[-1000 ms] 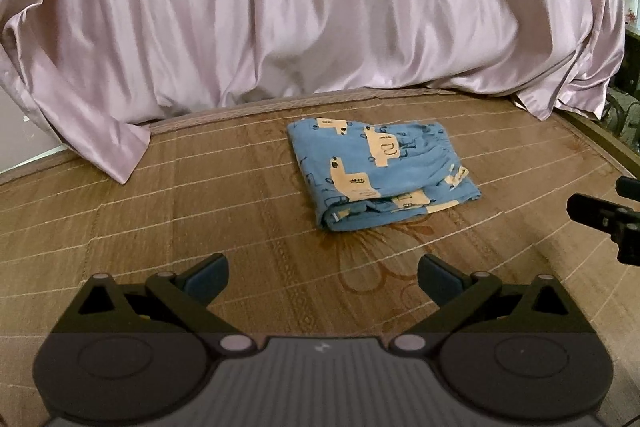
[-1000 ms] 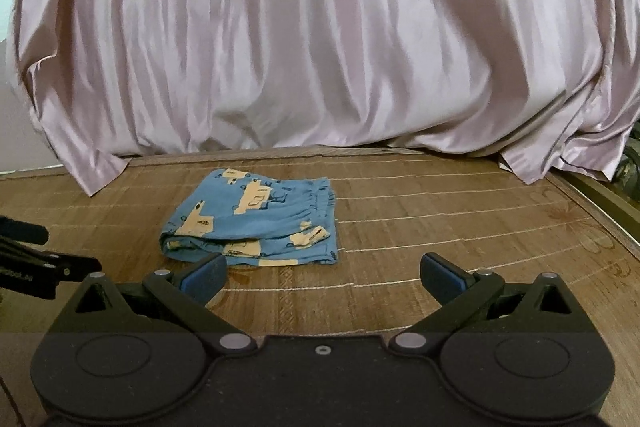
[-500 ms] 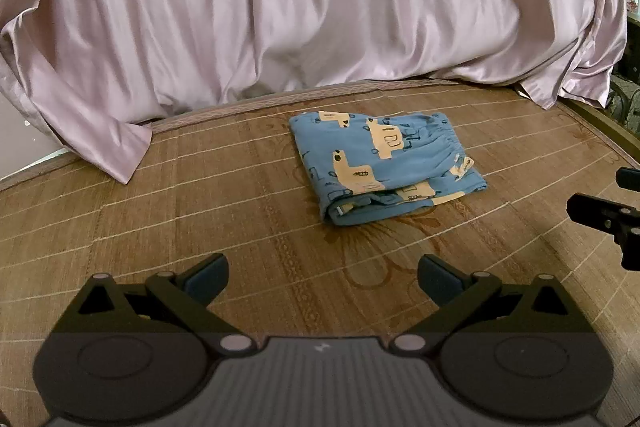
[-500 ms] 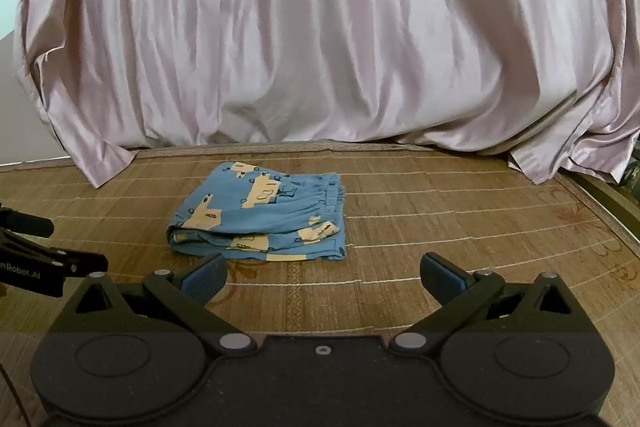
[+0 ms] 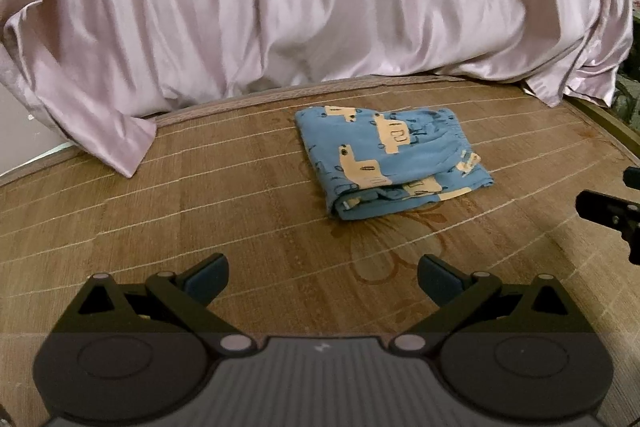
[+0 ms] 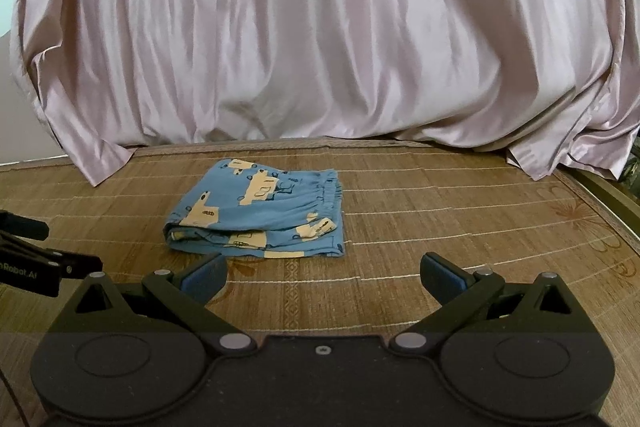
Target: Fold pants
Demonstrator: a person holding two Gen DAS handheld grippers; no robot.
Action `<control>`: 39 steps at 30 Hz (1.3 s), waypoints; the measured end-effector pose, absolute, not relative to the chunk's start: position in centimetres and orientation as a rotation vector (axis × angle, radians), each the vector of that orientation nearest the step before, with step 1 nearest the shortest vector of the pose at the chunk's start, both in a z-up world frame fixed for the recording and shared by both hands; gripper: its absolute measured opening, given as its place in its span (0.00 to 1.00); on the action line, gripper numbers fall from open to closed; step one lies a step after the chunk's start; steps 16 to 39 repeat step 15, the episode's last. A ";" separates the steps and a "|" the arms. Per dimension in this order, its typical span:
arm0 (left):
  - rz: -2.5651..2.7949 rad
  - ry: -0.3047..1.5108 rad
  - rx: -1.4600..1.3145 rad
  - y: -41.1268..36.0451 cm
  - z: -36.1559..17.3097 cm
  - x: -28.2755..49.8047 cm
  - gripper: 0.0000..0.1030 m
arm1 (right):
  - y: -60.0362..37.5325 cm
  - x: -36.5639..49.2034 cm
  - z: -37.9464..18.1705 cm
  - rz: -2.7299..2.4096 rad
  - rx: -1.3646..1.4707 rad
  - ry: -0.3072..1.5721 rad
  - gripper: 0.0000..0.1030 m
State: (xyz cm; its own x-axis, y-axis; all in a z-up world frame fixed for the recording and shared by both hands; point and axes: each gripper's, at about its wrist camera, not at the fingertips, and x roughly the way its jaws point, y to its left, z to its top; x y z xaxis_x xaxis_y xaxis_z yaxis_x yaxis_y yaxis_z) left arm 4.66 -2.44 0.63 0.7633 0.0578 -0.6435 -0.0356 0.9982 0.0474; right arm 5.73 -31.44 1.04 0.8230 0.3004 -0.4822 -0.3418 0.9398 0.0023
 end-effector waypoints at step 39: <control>0.010 0.703 0.072 -2.9 0.9 4.3 1.00 | -31.4 5.6 0.8 0.345 -0.092 0.507 0.99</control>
